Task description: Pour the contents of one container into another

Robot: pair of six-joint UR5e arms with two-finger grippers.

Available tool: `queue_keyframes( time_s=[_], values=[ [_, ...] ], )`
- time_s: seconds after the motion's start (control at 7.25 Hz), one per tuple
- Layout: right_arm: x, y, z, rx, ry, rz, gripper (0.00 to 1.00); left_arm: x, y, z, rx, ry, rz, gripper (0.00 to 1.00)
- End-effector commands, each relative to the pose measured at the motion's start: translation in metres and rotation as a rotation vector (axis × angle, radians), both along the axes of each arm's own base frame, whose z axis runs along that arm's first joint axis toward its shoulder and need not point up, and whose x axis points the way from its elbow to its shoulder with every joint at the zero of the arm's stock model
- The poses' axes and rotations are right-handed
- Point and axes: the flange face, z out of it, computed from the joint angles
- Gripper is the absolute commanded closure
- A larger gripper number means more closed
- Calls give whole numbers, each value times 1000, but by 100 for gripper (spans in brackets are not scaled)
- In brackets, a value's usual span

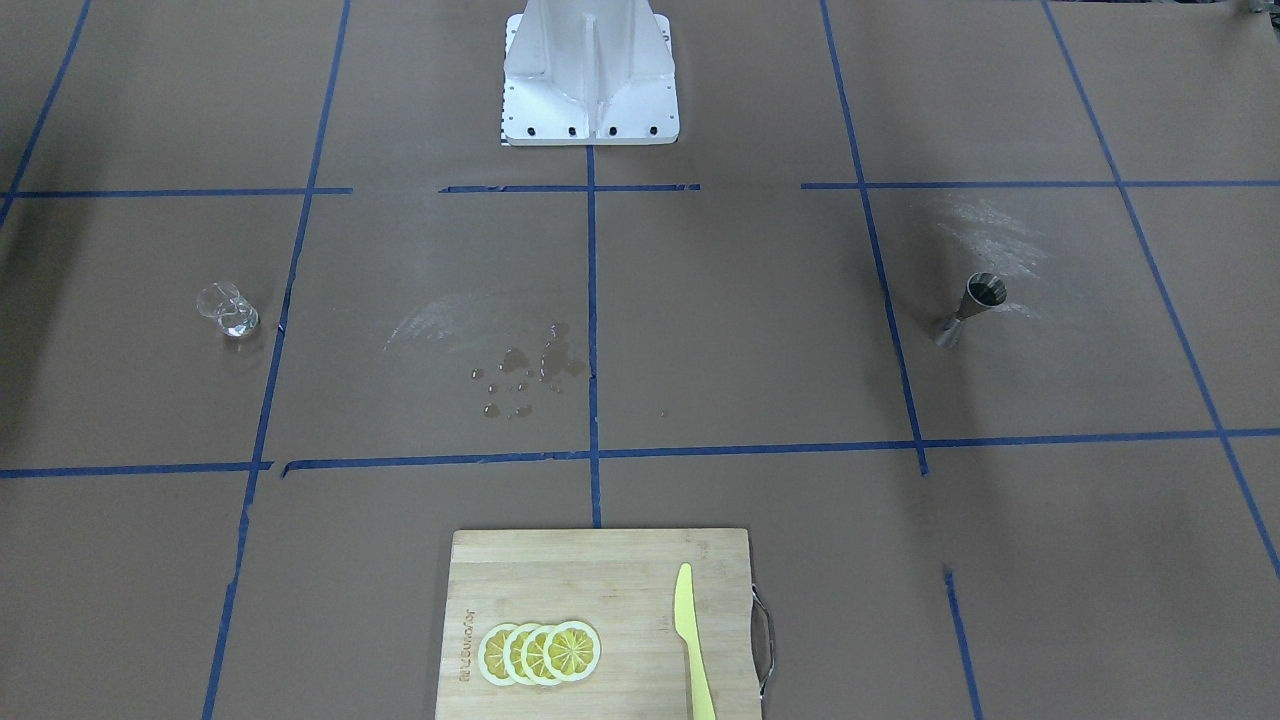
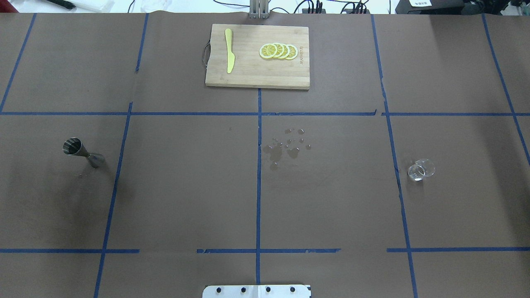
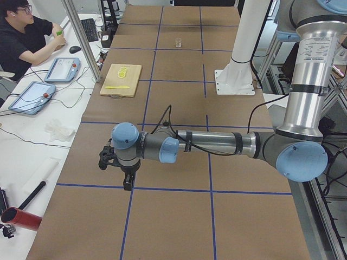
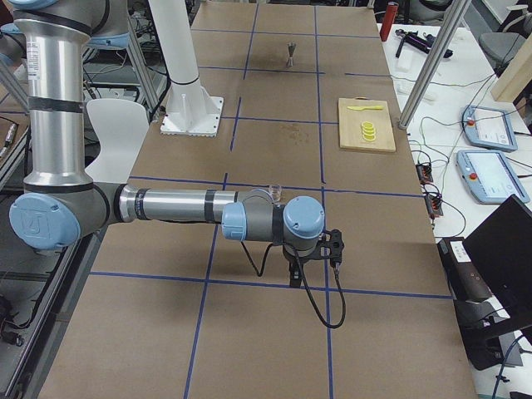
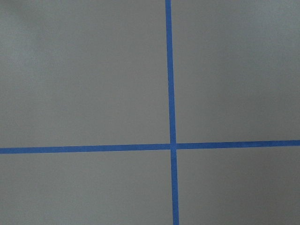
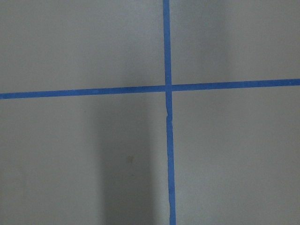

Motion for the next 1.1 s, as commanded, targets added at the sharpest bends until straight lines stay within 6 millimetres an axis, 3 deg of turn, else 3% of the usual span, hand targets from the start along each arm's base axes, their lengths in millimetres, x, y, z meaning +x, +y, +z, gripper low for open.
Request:
queue_keyframes(
  time_s=[0.0, 0.97],
  values=[
    [1, 0, 0, 1, 1, 1, 0, 0, 1, 0, 2, 0, 0, 0],
    [12, -6, -7, 62, 49, 21, 0, 0, 1, 2, 8, -1, 5, 0]
  ],
)
